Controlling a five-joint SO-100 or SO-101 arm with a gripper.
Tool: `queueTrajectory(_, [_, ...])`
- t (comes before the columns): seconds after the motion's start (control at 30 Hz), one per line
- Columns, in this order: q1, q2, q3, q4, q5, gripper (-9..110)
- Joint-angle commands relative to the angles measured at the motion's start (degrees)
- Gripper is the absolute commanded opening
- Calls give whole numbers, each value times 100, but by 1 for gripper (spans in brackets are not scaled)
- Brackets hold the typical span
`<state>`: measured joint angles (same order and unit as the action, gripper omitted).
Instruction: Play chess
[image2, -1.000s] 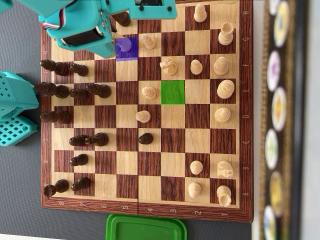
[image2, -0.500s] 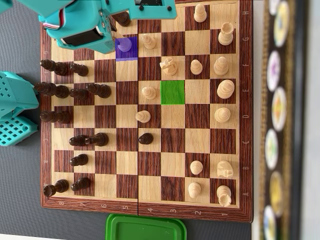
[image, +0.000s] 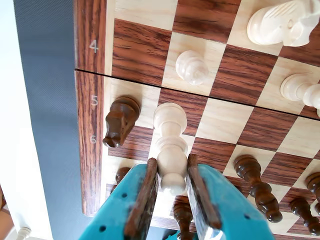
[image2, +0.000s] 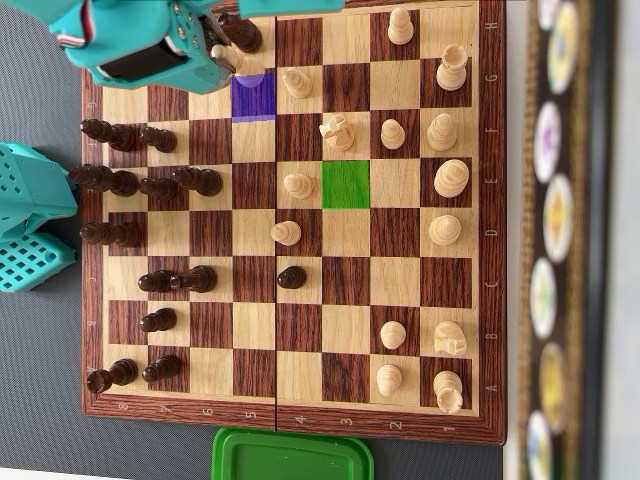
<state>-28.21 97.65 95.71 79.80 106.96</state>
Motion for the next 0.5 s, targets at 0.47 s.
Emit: queueTrajectory(0.47, [738, 571, 79, 9, -202, 7])
